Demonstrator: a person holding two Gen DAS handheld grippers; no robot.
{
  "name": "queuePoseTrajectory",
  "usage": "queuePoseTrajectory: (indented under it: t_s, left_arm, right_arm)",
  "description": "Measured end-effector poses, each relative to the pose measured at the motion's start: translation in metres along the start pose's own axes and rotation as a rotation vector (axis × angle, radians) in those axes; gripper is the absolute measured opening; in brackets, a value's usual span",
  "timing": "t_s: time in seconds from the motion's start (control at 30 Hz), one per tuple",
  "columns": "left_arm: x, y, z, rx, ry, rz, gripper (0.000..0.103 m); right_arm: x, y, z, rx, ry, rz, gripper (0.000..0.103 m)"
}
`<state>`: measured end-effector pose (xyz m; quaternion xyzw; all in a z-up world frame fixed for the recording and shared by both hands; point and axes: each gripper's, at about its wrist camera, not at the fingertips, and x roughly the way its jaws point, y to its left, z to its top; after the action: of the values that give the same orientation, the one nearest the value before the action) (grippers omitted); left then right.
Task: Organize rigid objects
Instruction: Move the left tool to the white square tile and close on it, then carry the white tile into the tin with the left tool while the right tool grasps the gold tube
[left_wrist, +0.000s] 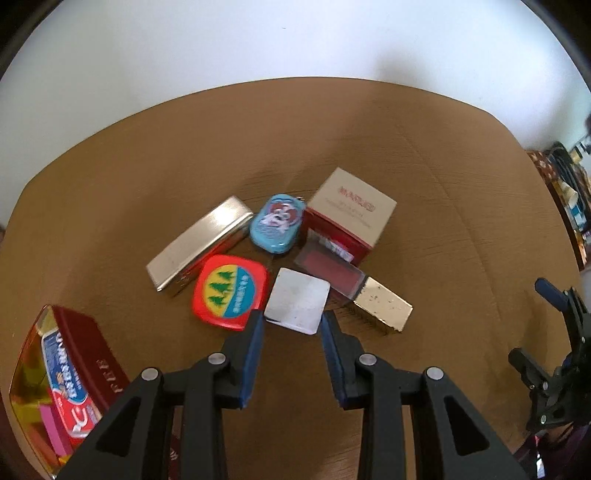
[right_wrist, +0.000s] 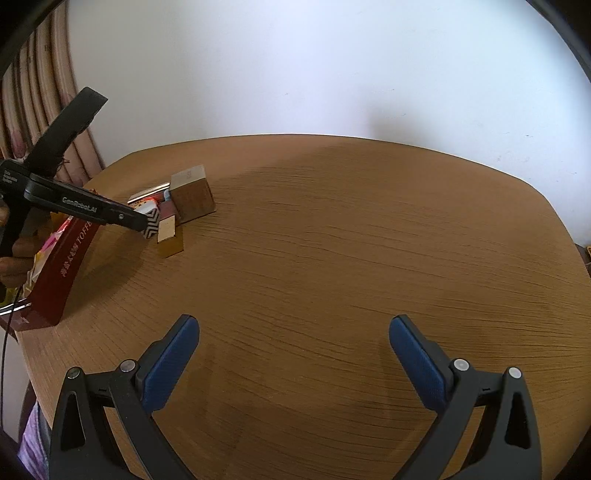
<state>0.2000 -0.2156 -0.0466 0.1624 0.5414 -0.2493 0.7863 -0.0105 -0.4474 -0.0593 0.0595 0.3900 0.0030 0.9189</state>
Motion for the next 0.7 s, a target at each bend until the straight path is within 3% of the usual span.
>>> queuePoseTrajectory:
  t_s: [0.3, 0.7]
  left_arm:
    - [0.012, 0.015, 0.019, -0.042, 0.038, -0.051, 0.032]
    - [0.024, 0.001, 0.026, -0.018, 0.011, -0.020, 0.032]
  right_arm:
    - [-0.010, -0.004, -0.005, 0.002, 0.005, 0.004, 0.103]
    - [-0.008, 0.001, -0.005, 0.001, 0.019, 0.005, 0.103]
